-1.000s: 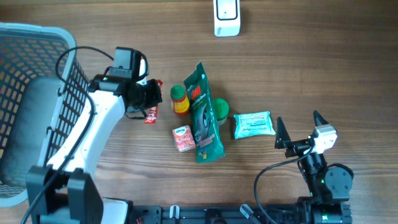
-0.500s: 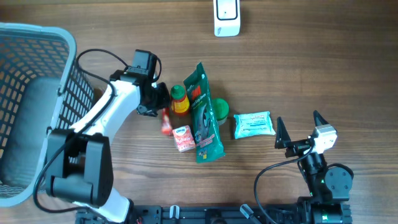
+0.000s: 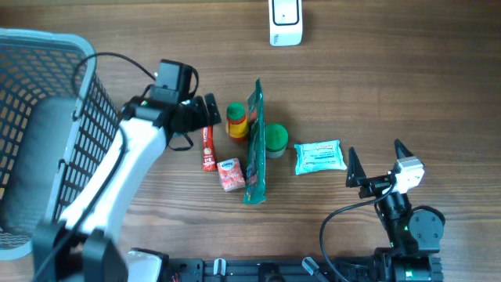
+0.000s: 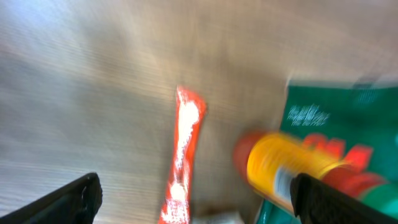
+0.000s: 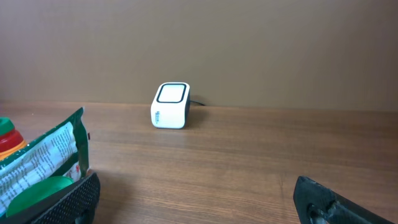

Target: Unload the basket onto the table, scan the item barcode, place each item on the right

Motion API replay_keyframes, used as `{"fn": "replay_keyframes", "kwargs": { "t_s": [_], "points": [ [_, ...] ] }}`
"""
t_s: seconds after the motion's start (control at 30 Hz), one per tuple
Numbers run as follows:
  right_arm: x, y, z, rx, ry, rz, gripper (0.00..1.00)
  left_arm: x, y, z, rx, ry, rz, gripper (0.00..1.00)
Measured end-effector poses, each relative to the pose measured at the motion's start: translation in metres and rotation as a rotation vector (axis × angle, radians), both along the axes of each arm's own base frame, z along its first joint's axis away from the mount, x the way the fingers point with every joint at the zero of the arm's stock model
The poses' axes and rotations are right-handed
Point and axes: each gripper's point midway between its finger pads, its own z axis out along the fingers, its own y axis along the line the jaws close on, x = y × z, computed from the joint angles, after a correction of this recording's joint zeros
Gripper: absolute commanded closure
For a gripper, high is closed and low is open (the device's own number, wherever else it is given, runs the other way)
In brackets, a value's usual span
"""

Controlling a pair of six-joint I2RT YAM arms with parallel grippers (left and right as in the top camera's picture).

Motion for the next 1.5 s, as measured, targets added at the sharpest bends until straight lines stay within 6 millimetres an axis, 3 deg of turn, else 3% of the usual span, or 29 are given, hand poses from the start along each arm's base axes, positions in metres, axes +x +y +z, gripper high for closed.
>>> {"fn": "replay_keyframes", "kwargs": {
  "t_s": [0.1, 0.17, 0.23, 0.27, 0.33, 0.47, 0.57, 0.8, 0.93, 0.97, 1.07, 1.13, 1.17, 1.27, 1.33, 1.5],
  "points": [
    [0.000, 0.000, 0.000, 0.000, 0.000, 0.000, 0.00, 0.021, 0.019, 0.072, 0.043, -0.297, 0.076, 0.00],
    [0.000, 0.000, 0.000, 0.000, 0.000, 0.000, 0.00, 0.031, 0.027, 0.154, 0.028, -0.604, 0.107, 0.00],
    [0.000, 0.000, 0.000, 0.000, 0.000, 0.000, 0.00, 0.025, 0.032, 0.219, 0.017, -0.823, 0.117, 0.00],
    [0.000, 0.000, 0.000, 0.000, 0.000, 0.000, 0.00, 0.014, 0.037, 0.261, 0.018, -0.967, 0.117, 0.00],
    [0.000, 0.000, 0.000, 0.000, 0.000, 0.000, 0.00, -0.002, 0.043, 0.309, 0.055, -1.138, 0.104, 0.00],
    [0.000, 0.000, 0.000, 0.000, 0.000, 0.000, 0.00, -0.029, 0.054, 0.362, 0.168, -1.333, 0.092, 0.00],
    [0.000, 0.000, 0.000, 0.000, 0.000, 0.000, 0.00, -0.034, 0.059, 0.372, 0.298, -1.365, 0.068, 0.00],
    [0.000, 0.000, 0.000, 0.000, 0.000, 0.000, 0.00, -0.026, 0.069, 0.320, 0.593, -1.115, -0.065, 0.00],
    [0.000, 0.000, 0.000, 0.000, 0.000, 0.000, 0.00, -0.036, 0.071, 0.327, 0.607, -1.133, -0.069, 0.00],
    [0.000, 0.000, 0.000, 0.000, 0.000, 0.000, 0.00, -0.041, 0.070, 0.331, 0.596, -1.150, -0.071, 0.00],
    [0.000, 0.000, 0.000, 0.048, 0.009, 0.001, 0.00, -0.091, 0.072, 0.356, 0.543, -1.254, -0.086, 0.00],
    [0.000, 0.002, 0.000, 0.208, 0.041, 0.012, 0.00, -0.127, 0.079, 0.370, 0.528, -1.323, -0.082, 0.00],
    [-0.001, 0.005, 0.001, 0.380, 0.075, 0.026, 0.00, -0.148, 0.088, 0.376, 0.530, -1.355, -0.054, 0.00],
    [-0.006, 0.023, 0.004, 0.685, 0.165, 0.133, 0.00, -0.182, 0.106, 0.393, 0.570, -1.432, 0.049, 0.00],
    [-0.011, 0.037, 0.004, 0.813, 0.236, 0.215, 0.00, -0.193, 0.111, 0.409, 0.587, -1.496, 0.096, 0.00],
    [-0.025, 0.062, 0.004, 0.997, 0.388, 0.356, 0.00, -0.196, 0.120, 0.410, 0.597, -1.492, 0.155, 0.00]
  ]
}}
